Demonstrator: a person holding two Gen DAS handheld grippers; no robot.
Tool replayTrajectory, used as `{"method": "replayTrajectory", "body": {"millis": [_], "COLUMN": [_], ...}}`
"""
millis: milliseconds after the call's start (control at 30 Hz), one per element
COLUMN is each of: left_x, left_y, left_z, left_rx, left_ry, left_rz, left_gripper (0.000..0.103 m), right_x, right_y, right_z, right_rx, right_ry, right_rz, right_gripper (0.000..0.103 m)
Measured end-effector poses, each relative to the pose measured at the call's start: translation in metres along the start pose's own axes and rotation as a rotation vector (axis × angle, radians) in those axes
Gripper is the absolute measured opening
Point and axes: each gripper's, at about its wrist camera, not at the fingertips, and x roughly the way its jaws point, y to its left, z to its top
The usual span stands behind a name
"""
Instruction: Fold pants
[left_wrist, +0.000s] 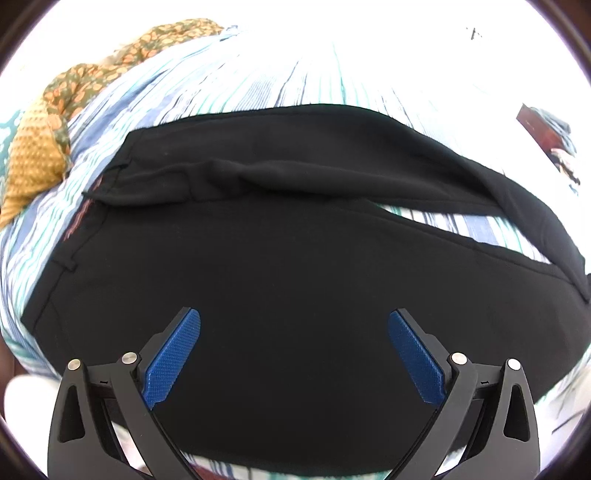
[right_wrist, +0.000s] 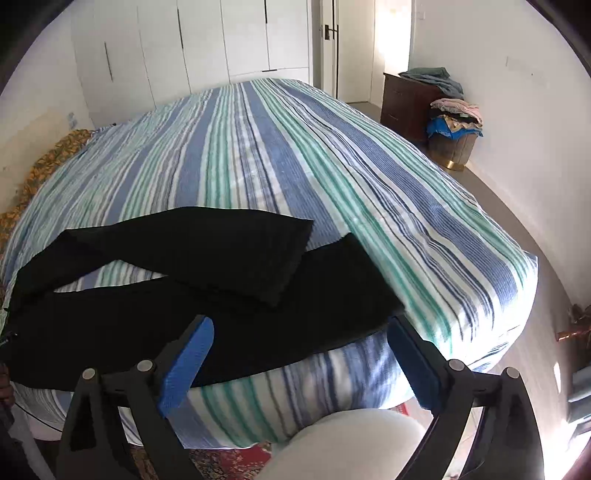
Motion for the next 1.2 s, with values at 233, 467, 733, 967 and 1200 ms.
{"method": "replayTrajectory", "body": {"millis": [233, 467, 733, 967, 1200], "left_x": [-0.010, -0.005, 0.005, 0.006, 0.006], "left_y": [0.003, 0.005, 0.001, 0.002, 0.004], "left_z": [-0.011, -0.015, -0.022, -0.023, -0.013], "left_rx": [-0.032, -0.037, 0.002, -0.009, -0.037], "left_ry": [0.000, -0.001, 0.020, -0.013, -0.034], "left_rz": [0.004, 0.027, 0.058, 0.058, 0.045], "left_gripper": [0.102, 0.102, 0.102, 0.102, 0.102], "right_x": [0.026, 0.056, 0.077, 0.085, 0.102], "right_y": [0.145, 0.210, 0.204, 0.186, 0.178], "right_z": [-0.013, -0.013, -0.046, -0.054, -0.059], "right_rx": [-0.106, -0.155, -0.269, -0.256, -0.191], "right_ry": [0.090, 0.141, 0.125, 0.089, 0.142], "right_rz": [0.424, 0.438, 0.238, 0.199, 0.235], "right_gripper": [0.095, 0.095, 0.095, 0.095, 0.101]}}
